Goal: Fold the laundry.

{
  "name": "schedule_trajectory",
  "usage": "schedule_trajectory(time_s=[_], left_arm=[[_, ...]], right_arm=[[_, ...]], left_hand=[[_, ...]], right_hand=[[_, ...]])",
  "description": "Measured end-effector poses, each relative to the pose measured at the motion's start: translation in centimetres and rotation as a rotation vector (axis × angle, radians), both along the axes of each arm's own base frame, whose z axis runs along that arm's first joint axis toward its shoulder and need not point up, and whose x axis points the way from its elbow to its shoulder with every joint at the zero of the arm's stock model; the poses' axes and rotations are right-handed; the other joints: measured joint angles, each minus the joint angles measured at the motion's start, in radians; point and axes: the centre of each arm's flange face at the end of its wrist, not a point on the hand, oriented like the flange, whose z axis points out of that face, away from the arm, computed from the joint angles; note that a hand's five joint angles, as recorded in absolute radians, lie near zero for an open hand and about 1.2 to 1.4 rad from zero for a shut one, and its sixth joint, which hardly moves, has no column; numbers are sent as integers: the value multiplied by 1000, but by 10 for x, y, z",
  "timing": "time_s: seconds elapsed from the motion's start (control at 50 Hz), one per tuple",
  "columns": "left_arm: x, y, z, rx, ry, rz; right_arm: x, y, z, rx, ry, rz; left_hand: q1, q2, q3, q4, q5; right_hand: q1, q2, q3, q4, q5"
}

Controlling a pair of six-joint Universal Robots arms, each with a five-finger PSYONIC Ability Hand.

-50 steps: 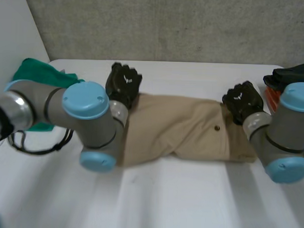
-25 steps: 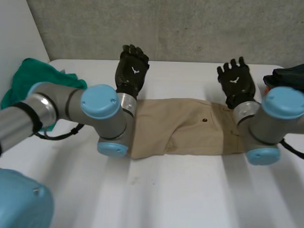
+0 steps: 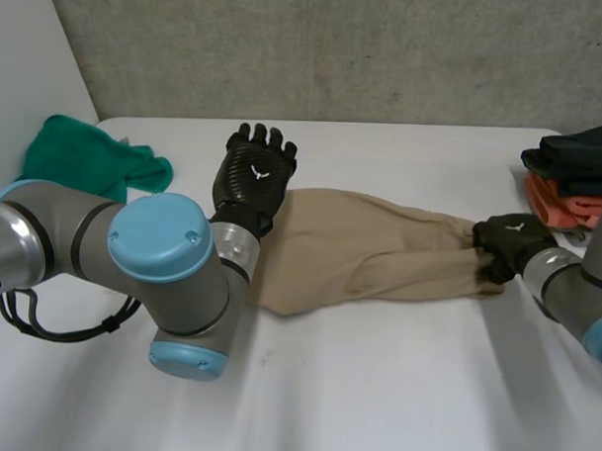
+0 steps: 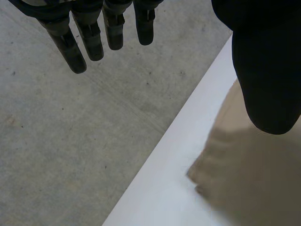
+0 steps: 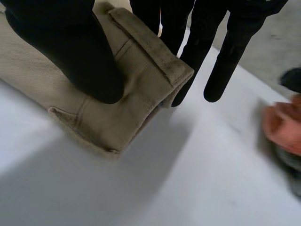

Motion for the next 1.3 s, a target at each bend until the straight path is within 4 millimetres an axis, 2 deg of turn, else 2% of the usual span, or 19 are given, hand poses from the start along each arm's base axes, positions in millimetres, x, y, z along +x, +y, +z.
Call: schedule_trajectory(time_s=[0.06, 0.08, 0.18, 0.28, 0.32, 0.4, 0.44, 0.46, 0.54, 0.56, 0.58, 0.64, 0.7, 0.8, 0.92, 1.02, 1.12, 1.18, 1.3], left_arm=[[0, 1, 2, -3, 1, 0], [1, 1, 6, -7, 4, 1], [4, 5, 15, -18, 14, 2], [10, 10, 20, -17, 17, 4], [13, 13, 21, -12, 17, 5], [19, 19, 21, 3, 23, 7], [21, 21, 22, 8, 28, 7], [22, 22, 23, 10, 33, 7], [25, 24, 28, 7, 51, 9], [25, 24, 29, 6, 54, 9], [25, 23, 31, 2, 59, 9], [24, 22, 37, -11, 72, 10], [23, 19, 43, -27, 86, 9], [17, 13, 56, -60, 119, 2], [-3, 3, 74, -96, 206, -54], [-34, 7, 69, -57, 253, -168], [-66, 17, 48, 50, 253, -282], [-83, 20, 26, 153, 229, -324], [-90, 19, -11, 318, 142, -279]], right_arm=[[-11, -8, 6, -53, 41, -40], [-20, -12, 15, -105, 102, -68], [-33, -13, 35, -214, 316, -89], [-27, -12, 46, -321, 478, -39], [-11, -9, 50, -389, 506, 19], [49, 16, 53, -555, 465, 237], [77, 36, 51, -621, 421, 365], [96, 53, 48, -665, 385, 468], [137, 101, 32, -741, 297, 744], [140, 105, 30, -746, 289, 773], [146, 114, 25, -750, 277, 823], [153, 127, 16, -737, 256, 889], [153, 128, 18, -707, 225, 881], [144, 117, 43, -635, 96, 779], [111, 89, 98, -436, -326, 550], [73, 57, 119, -302, -523, 369], [48, 28, 111, -163, -546, 223], [42, 13, 93, -40, -517, 155], [47, 1, 60, 120, -439, 148]], left_hand=[[0, 0, 0, 0, 0], [0, 0, 0, 0, 0], [0, 0, 0, 0, 0], [0, 0, 0, 0, 0], [0, 0, 0, 0, 0], [0, 0, 0, 0, 0], [0, 0, 0, 0, 0], [0, 0, 0, 0, 0], [0, 0, 0, 0, 0], [0, 0, 0, 0, 0], [0, 0, 0, 0, 0], [0, 0, 0, 0, 0], [0, 0, 0, 0, 0], [0, 0, 0, 0, 0], [0, 0, 0, 0, 0], [0, 0, 0, 0, 0], [0, 0, 0, 0, 0], [0, 0, 0, 0, 0], [0, 0, 0, 0, 0]], right_hand=[[4, 1, 6, 0, 14], [23, 4, 6, 0, 21], [38, 10, 6, 0, 35], [52, 11, 6, 0, 35], [56, 11, 6, 0, 41], [62, 13, 25, 0, 57], [62, 16, 28, 0, 57], [62, 16, 28, 0, 57], [48, -20, -13, 3, 29], [-20, -87, -81, 2, -36], [-203, -309, -274, -58, -231], [-644, -774, -749, -406, -684], [-800, -941, -931, -529, -869], [-802, -947, -948, -542, -886], [-802, -947, -948, -542, -887], [-802, -947, -948, -542, -887], [-802, -947, -948, -542, -887], [-802, -947, -948, -542, -887], [-802, -947, -948, -542, -887]])
